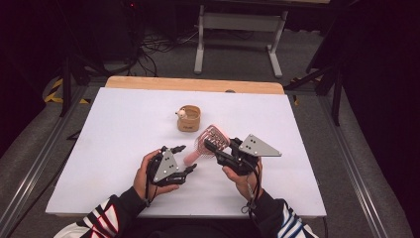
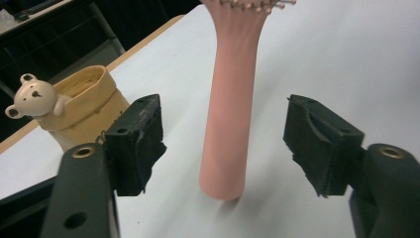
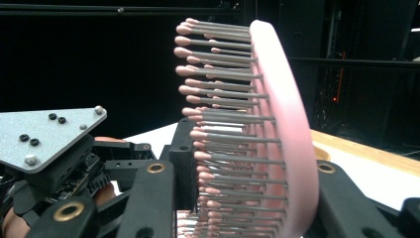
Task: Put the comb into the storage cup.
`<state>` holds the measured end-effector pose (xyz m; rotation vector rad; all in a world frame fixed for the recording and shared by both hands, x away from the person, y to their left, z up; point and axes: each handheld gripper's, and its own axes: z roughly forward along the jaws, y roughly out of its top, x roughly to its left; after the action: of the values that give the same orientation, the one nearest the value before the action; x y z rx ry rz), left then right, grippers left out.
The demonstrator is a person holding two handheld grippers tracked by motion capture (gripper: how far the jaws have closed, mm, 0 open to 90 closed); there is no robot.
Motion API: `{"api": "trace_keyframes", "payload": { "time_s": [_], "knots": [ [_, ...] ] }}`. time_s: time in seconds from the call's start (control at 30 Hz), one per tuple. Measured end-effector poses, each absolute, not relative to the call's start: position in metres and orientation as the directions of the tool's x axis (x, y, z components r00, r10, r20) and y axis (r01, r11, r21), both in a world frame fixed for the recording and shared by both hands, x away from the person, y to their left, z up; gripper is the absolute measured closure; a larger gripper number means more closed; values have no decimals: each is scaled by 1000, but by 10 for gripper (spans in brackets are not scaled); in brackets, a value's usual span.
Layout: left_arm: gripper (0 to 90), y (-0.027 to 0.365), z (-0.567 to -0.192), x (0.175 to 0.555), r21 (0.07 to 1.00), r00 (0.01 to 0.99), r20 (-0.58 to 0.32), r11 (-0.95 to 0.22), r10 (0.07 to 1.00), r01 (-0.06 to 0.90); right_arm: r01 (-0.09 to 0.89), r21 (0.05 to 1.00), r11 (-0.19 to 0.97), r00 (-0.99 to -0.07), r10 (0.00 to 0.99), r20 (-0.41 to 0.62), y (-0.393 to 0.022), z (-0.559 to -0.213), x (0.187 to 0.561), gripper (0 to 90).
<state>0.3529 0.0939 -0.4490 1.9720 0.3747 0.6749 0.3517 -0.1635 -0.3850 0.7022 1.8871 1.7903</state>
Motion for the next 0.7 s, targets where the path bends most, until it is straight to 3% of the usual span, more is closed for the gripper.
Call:
{"api": "trace_keyframes", "payload": {
  "time_s": [0.5,0.7],
  "knots": [
    [112,127,-450,362,881,841,253,-473,478,4,42,999,33,-755,656,10,-173,-381,353,636],
    [79,143,-447,361,894,842,236,-448,486,8,34,999,39,-750,662,0,-173,-380,352,636]
  ]
}}
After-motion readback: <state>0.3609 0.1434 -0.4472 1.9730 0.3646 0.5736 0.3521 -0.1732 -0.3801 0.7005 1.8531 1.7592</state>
